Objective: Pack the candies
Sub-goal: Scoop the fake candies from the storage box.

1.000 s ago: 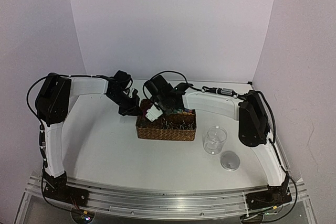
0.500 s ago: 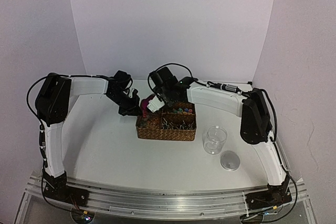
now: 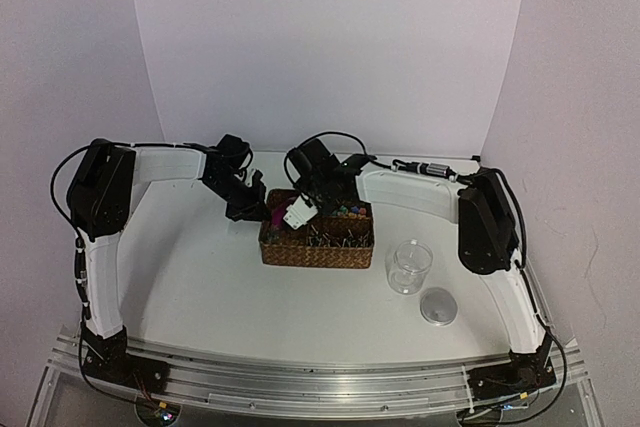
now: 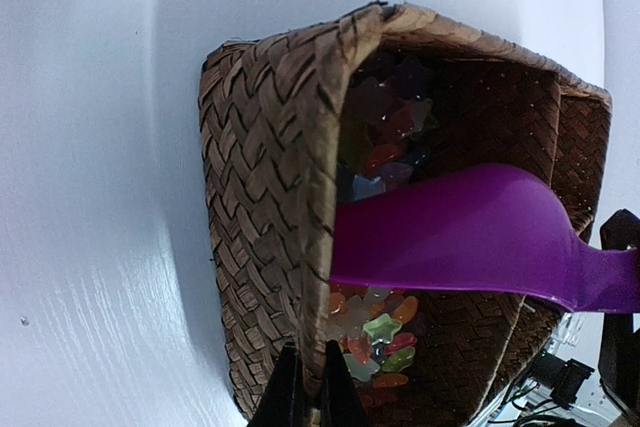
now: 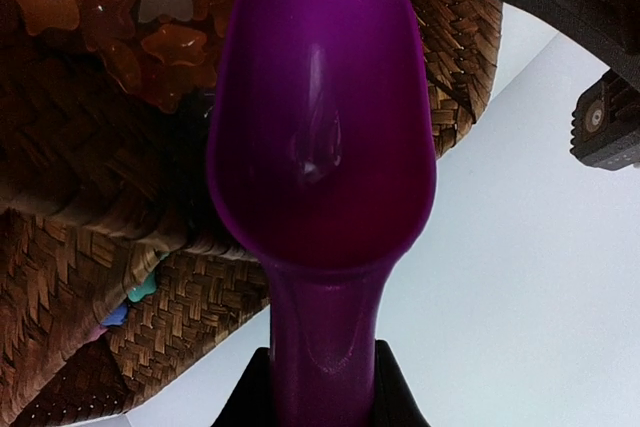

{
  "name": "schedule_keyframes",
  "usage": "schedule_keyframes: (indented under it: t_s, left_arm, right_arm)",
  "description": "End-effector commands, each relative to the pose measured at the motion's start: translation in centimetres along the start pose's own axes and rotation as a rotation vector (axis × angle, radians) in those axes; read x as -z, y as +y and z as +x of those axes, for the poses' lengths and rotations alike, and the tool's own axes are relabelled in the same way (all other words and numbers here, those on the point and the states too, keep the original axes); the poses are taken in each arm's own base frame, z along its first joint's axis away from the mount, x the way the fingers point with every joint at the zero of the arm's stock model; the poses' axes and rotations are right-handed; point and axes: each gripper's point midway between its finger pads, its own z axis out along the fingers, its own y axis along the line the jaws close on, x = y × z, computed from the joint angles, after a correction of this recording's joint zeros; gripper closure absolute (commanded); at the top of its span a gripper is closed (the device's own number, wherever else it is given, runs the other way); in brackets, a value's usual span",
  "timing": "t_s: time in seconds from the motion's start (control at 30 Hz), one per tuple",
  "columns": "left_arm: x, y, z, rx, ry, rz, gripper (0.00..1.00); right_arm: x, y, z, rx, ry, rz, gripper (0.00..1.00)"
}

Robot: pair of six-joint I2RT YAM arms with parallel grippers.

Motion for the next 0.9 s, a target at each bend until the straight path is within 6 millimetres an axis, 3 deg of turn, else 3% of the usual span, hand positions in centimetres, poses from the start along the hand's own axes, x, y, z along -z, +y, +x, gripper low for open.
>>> schedule_keyframes:
  t_s: [0.0, 0.17, 0.37, 0.5, 0.7, 0.87]
  left_arm:
    - [1.1, -1.5, -0.5, 0.011, -0.019, 0.027, 1.00]
    - [0.7, -1.1, -0.4, 0.032, -0.010, 0.021, 1.00]
    - [0.4, -1.1, 0.0, 0.048, 0.006, 0.032, 1.00]
    - [0.5, -1.0, 0.0, 0.047, 0.002, 0.032, 1.00]
    - [0.2, -0.7, 0.3, 0.051, 0.011, 0.030, 1.00]
    - [0.2, -0.6, 0.5, 0.046, 0.014, 0.028, 1.00]
  right_arm:
    - [5.4, 3.4, -6.1, 0.093, -0.288, -0.176, 1.00]
    - [8.2, 4.4, -8.4, -0.040, -0.416, -0.262, 1.00]
    - [6.1, 3.6, -8.8, -0.354, -0.458, -0.301, 1.00]
    - [5.8, 3.2, -8.0, -0.556, -0.547, -0.348, 1.00]
    - [4.7, 3.0, -4.8, -0.796, -0.541, -0.392, 1.00]
    - [5.5, 4.0, -4.0, -0.830, -0.553, -0.424, 1.00]
